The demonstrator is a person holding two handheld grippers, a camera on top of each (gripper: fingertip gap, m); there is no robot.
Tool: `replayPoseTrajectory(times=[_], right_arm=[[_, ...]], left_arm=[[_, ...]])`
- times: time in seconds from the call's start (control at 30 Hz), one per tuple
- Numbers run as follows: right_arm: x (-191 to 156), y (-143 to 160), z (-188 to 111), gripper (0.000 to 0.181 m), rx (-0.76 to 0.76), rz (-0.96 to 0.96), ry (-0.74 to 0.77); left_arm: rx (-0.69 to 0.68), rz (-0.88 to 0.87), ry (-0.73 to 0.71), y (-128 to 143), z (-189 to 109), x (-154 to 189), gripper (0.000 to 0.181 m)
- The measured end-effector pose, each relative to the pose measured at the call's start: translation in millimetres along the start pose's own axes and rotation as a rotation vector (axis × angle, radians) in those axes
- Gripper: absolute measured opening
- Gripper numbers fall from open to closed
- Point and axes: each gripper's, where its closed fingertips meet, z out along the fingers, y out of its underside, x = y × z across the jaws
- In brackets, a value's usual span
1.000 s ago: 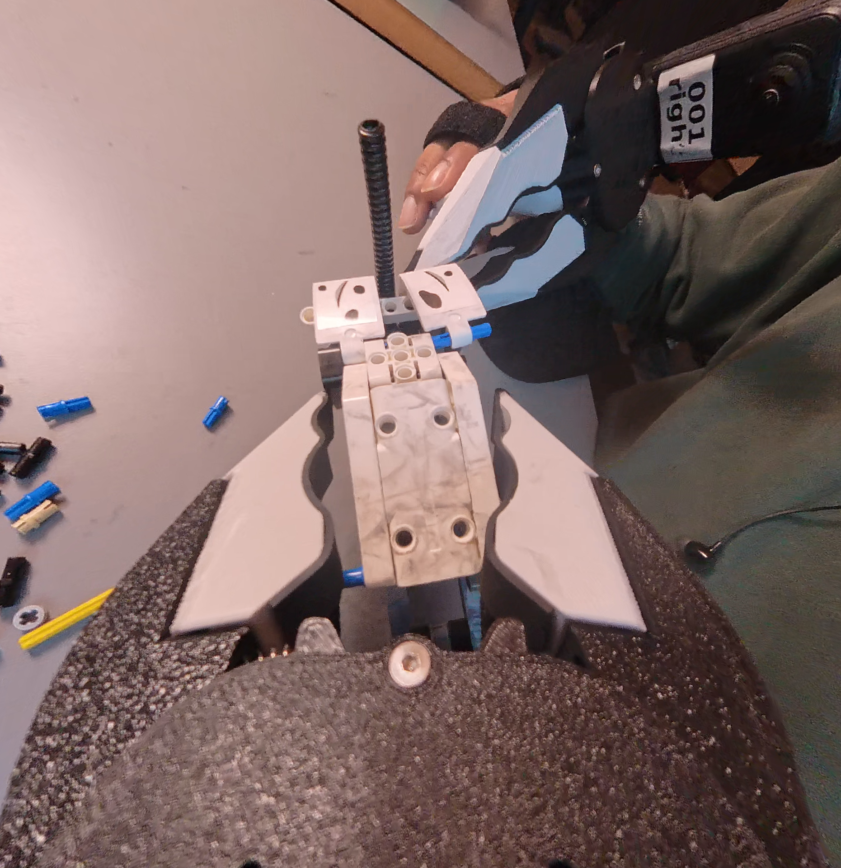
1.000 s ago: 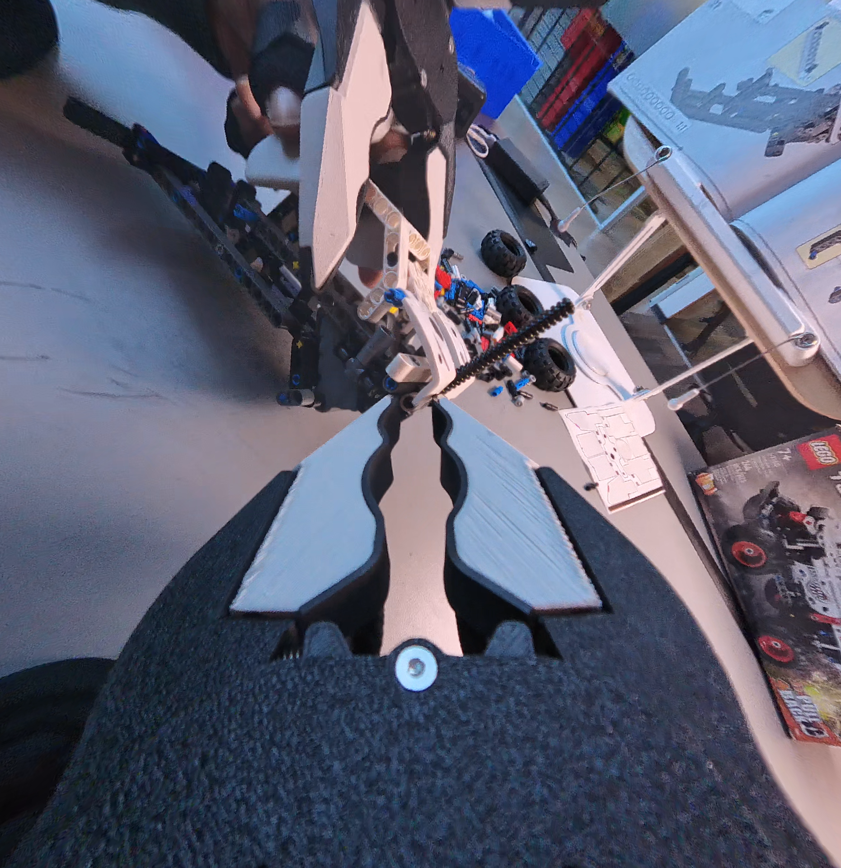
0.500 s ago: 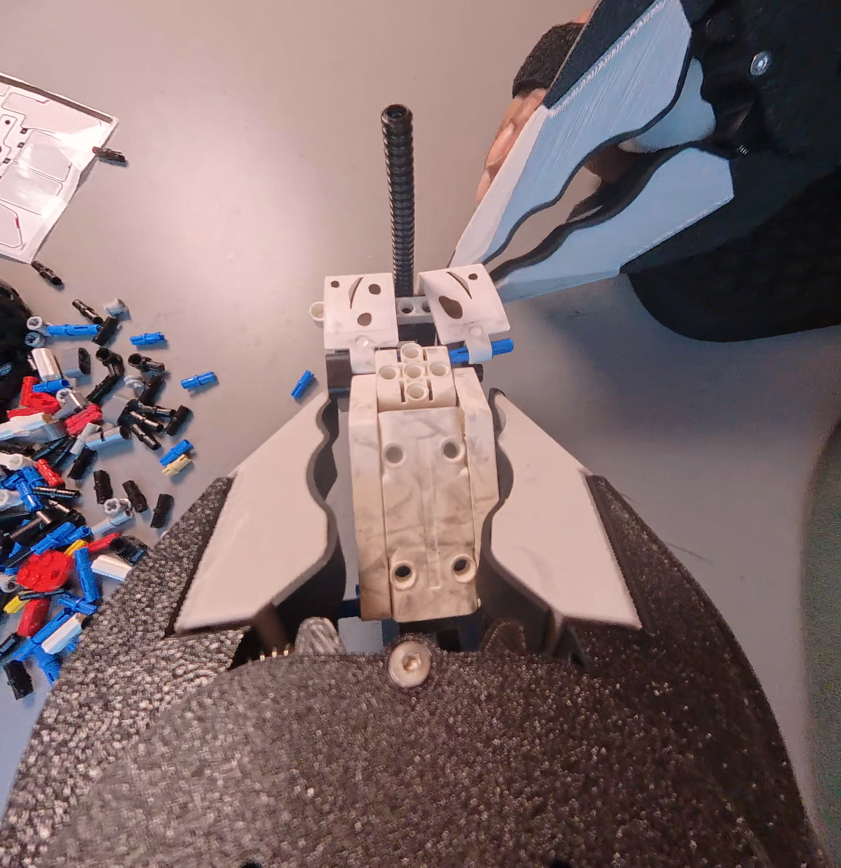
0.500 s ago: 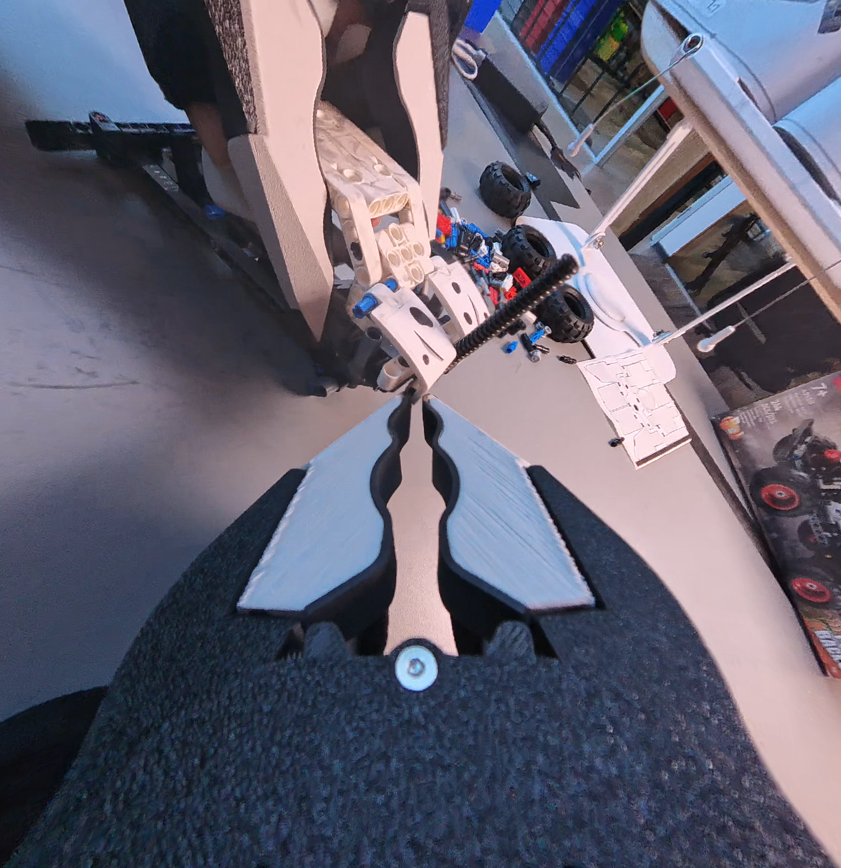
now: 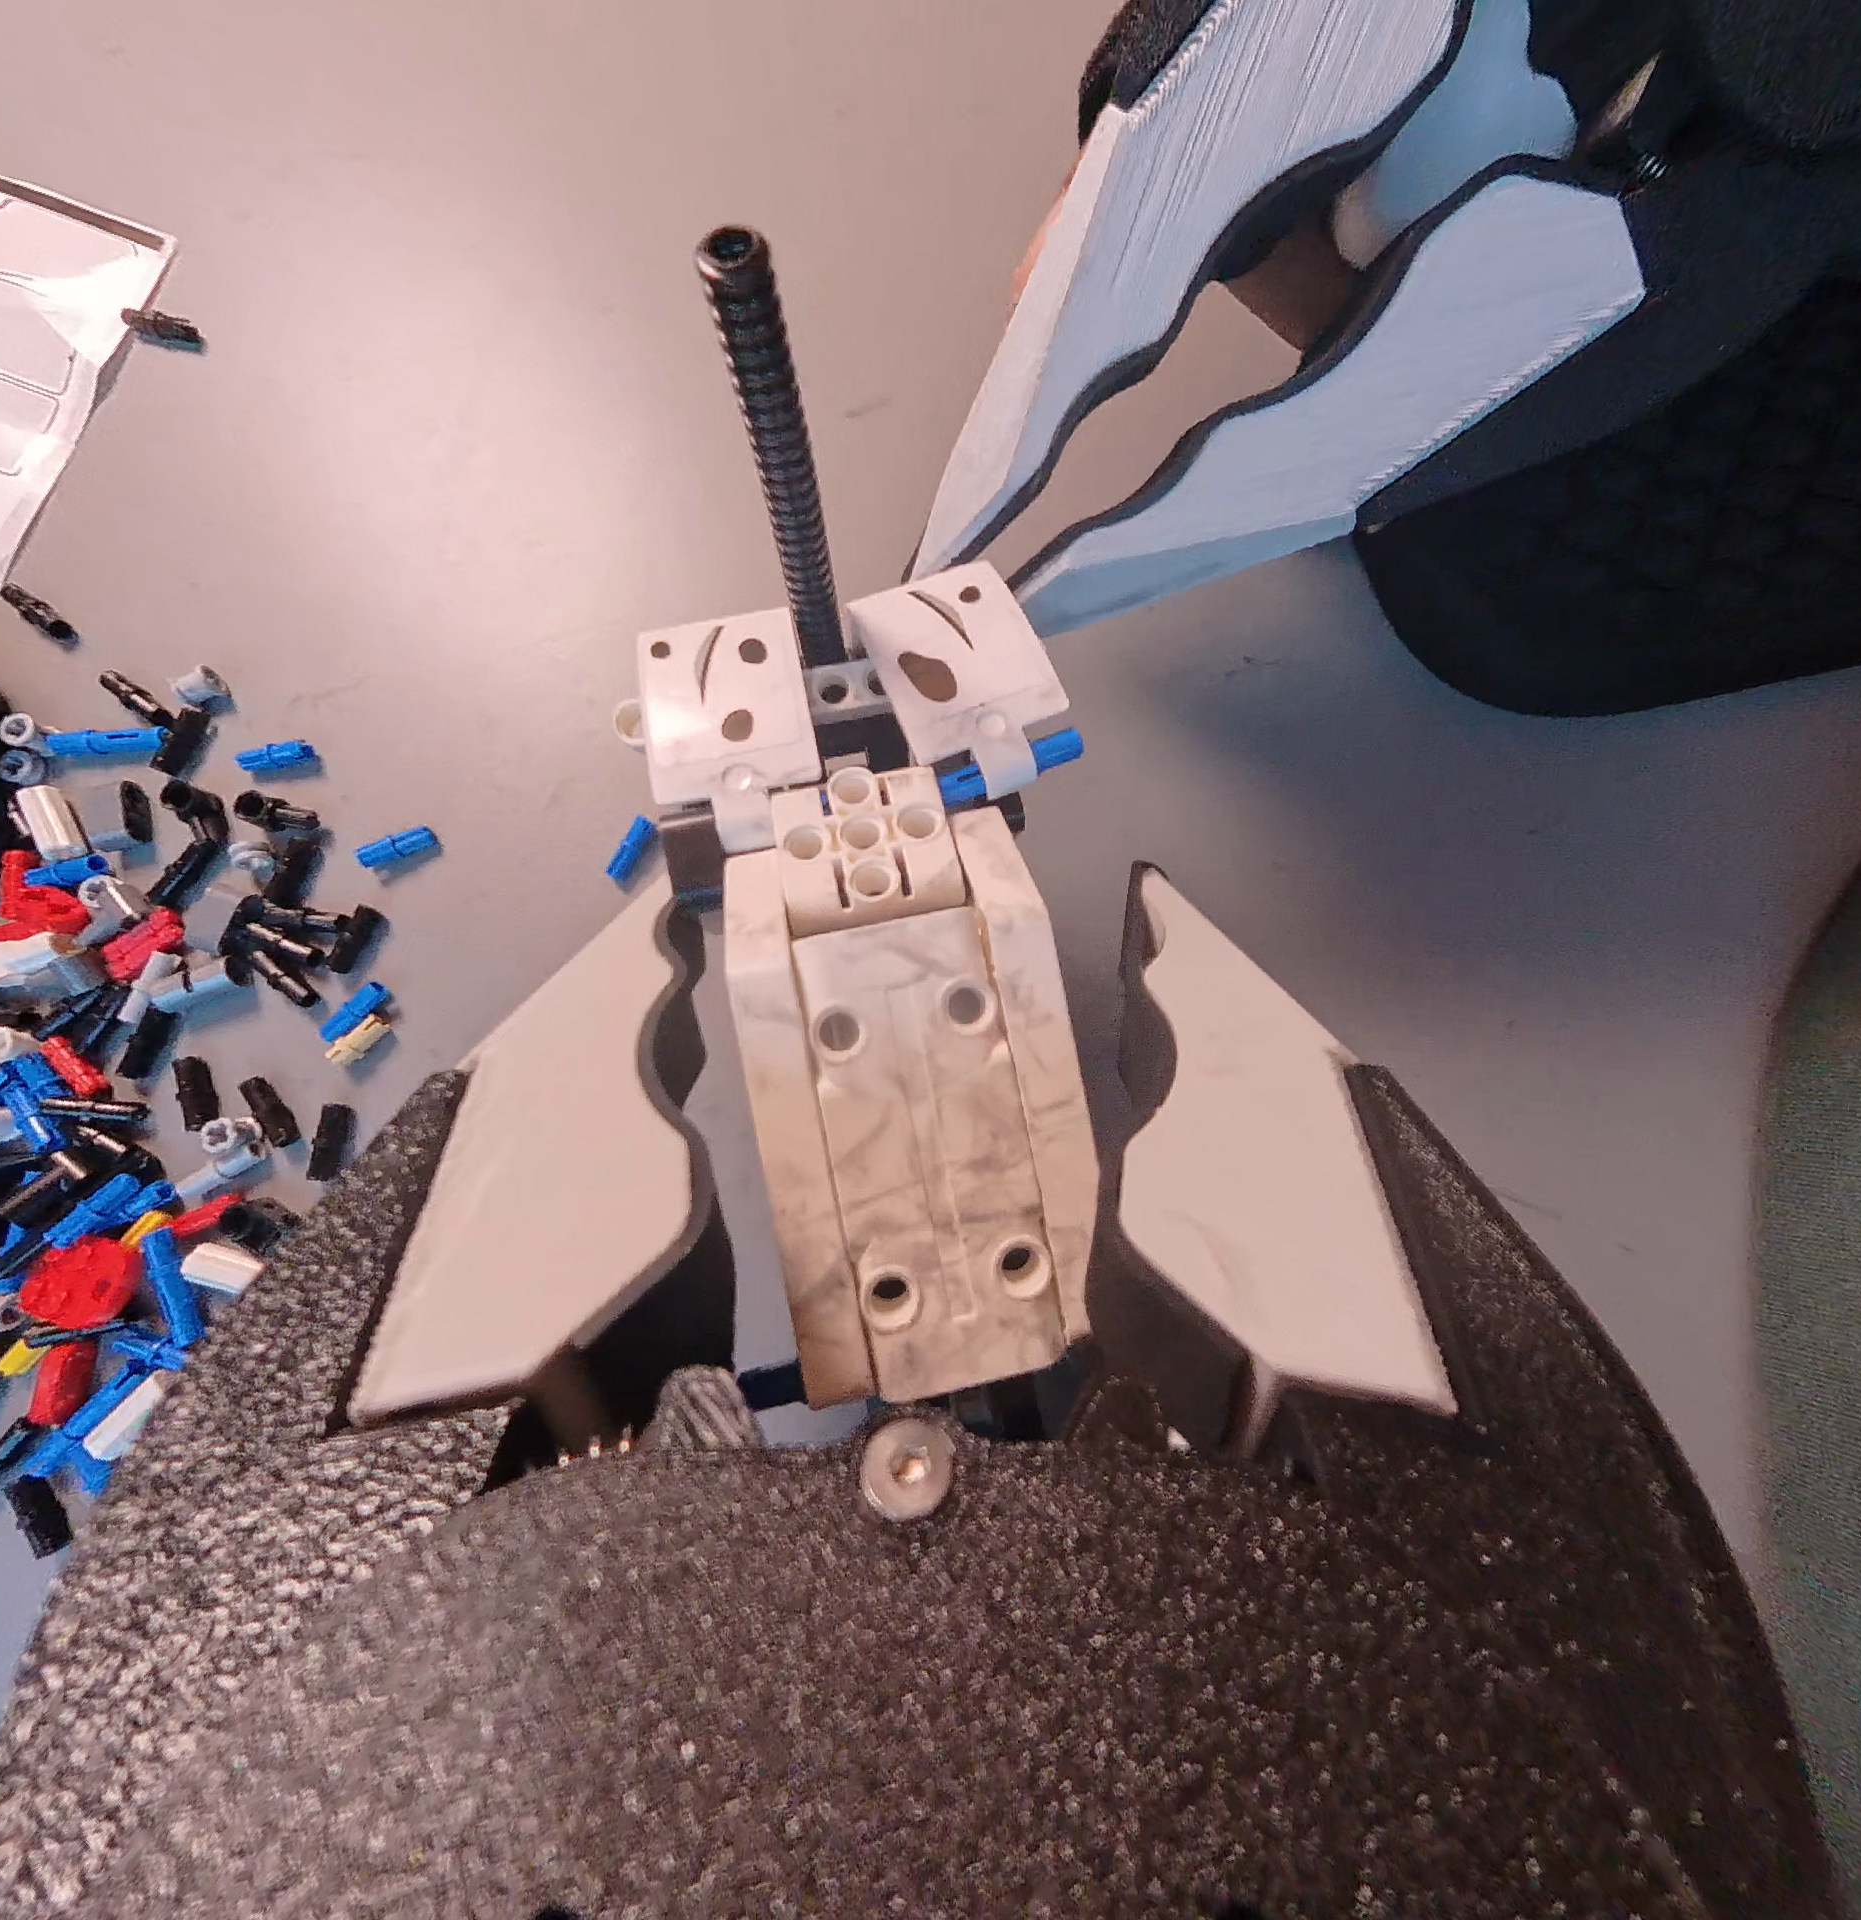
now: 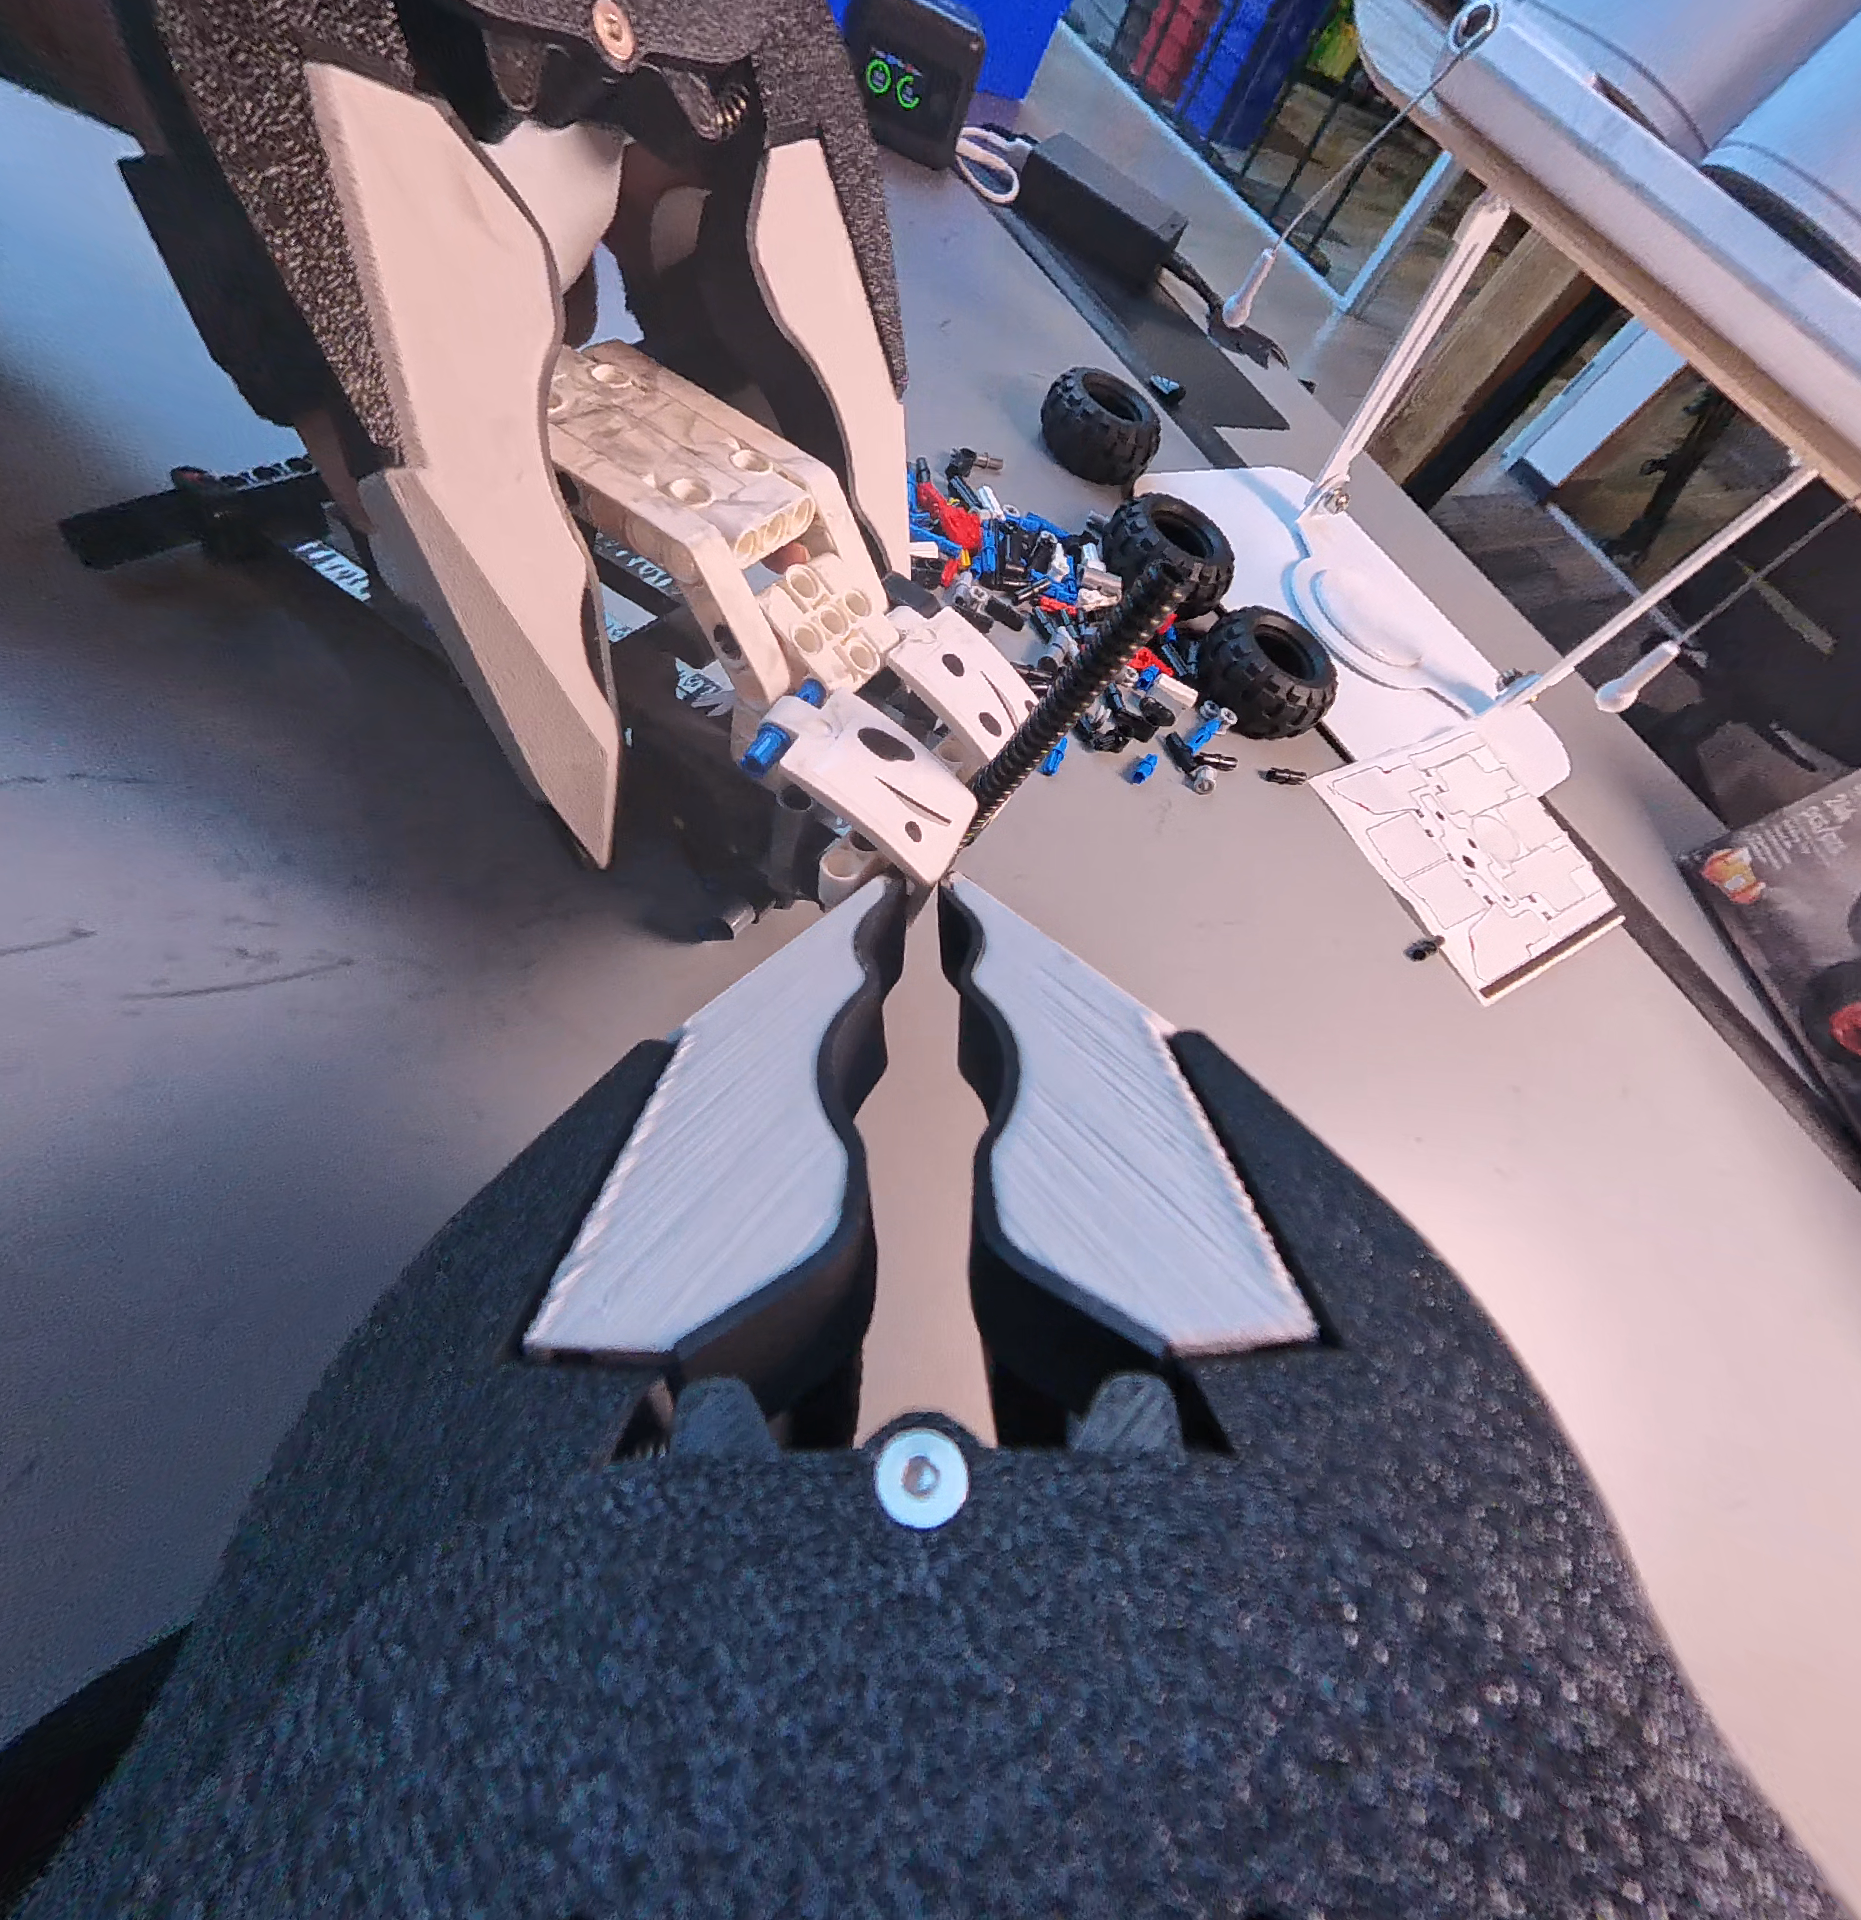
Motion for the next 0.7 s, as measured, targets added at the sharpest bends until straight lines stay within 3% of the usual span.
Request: replayPoseTrajectory(times=[0.2, 0.57, 0.63, 0.7], right_arm=[[8, 2, 3, 0.002, -0.049, 0.082, 0.102], [1, 8, -9, 0.001, -0.15, 0.243, 0.242], [-6, 9, -19, 0.0, -0.153, 0.301, 0.24], [-13, 17, -31, 0.0, -0.183, 0.314, 0.271]], left_arm=[[-0.037, 0.015, -0.18, 1, 4, -21, 0.061], [-0.072, -0.004, -0.126, 2, 10, -17, 0.052], [-0.107, -0.038, -0.214, 10, 7, -39, 0.051], [-0.099, -0.07, -0.185, 12, 3, -43, 0.051]])
